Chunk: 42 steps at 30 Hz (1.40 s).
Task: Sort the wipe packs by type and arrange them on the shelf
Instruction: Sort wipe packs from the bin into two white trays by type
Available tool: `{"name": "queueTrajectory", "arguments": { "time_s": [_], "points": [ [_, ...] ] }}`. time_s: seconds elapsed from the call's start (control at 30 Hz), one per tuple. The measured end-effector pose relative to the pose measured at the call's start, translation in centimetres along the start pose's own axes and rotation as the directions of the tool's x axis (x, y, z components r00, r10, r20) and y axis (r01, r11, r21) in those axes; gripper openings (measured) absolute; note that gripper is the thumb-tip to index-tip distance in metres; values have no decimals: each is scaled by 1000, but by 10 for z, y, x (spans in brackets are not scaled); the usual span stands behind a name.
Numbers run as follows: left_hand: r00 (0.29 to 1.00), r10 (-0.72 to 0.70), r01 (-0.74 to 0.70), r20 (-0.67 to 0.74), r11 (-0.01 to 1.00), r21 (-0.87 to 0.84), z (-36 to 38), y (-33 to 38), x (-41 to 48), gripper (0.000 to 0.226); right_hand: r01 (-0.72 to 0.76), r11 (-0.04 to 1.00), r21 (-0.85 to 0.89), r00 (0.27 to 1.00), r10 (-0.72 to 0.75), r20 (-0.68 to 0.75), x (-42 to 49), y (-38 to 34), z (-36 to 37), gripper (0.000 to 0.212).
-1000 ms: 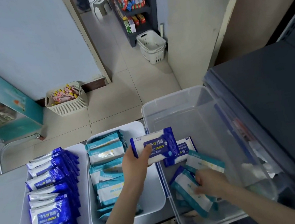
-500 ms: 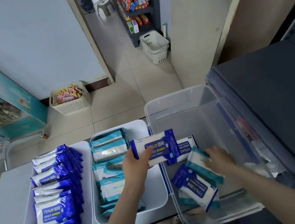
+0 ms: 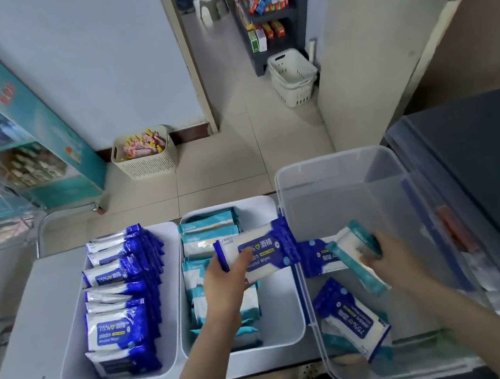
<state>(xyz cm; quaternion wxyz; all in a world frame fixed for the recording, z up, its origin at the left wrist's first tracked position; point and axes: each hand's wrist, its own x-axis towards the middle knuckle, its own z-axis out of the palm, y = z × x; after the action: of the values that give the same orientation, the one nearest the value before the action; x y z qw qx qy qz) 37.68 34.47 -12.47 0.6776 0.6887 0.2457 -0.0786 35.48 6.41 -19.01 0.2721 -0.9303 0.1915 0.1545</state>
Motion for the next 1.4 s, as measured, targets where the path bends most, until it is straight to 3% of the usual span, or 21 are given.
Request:
{"name": "queueTrajectory", "arguments": {
  "time_s": [0.17, 0.37, 0.47, 0.57, 0.7, 0.8, 0.93, 1.07, 1.2, 1.27, 1.3, 1.33, 1.4],
  "points": [
    [994, 26, -32, -107, 998, -56, -43, 7, 11, 10, 231, 969, 84, 973, -231, -7, -19, -85, -21, 22],
    [963, 25, -57, -267, 992, -112, -109, 6, 19, 16, 522, 839, -151, 836, -469, 285, -46, -172, 22, 36],
    [938, 17, -45, -347, 996, -73, -144, -1, 24, 14, 591, 783, -196, 782, -495, 378, -49, -194, 62, 42],
    [914, -40, 12, -403, 997, -72, -176, -9, 30, 20, 649, 724, -233, 724, -495, 480, -48, -208, 105, 31],
    [892, -88, 48, -443, 994, -100, -206, -18, 36, 22, 674, 617, -406, 727, -457, 512, -46, -216, 140, 32],
    [874, -138, 90, -465, 988, -123, -222, -24, 39, 16, 683, 596, -423, 724, -472, 503, -51, -217, 156, 41],
    [899, -215, 179, -383, 976, -126, -246, -34, 43, 19, 636, 662, -397, 764, -468, 445, -55, -215, 166, 54],
    [907, -283, 281, -311, 958, -54, -272, -40, 54, 30, 575, 733, -363, 805, -427, 413, -57, -215, 164, 51],
    [963, -243, 240, -115, 970, -39, -302, -23, 76, 26, 538, 749, -388, 828, -383, 410, -58, -220, 165, 48],
    [980, -199, 197, 7, 977, 86, -318, -15, 92, 26, 519, 751, -409, 840, -359, 407, -57, -226, 166, 49],
    [984, -172, 154, 45, 950, 270, -326, -15, 103, 30, 513, 749, -418, 843, -349, 410, -57, -229, 167, 50],
    [987, -145, 89, 69, 851, 518, -332, -17, 114, 36, 507, 749, -426, 846, -339, 411, -57, -232, 167, 51],
    [987, -98, -60, 125, 500, 864, -338, -21, 126, 46, 498, 748, -439, 853, -330, 404, -56, -236, 168, 54]
  ]
}}
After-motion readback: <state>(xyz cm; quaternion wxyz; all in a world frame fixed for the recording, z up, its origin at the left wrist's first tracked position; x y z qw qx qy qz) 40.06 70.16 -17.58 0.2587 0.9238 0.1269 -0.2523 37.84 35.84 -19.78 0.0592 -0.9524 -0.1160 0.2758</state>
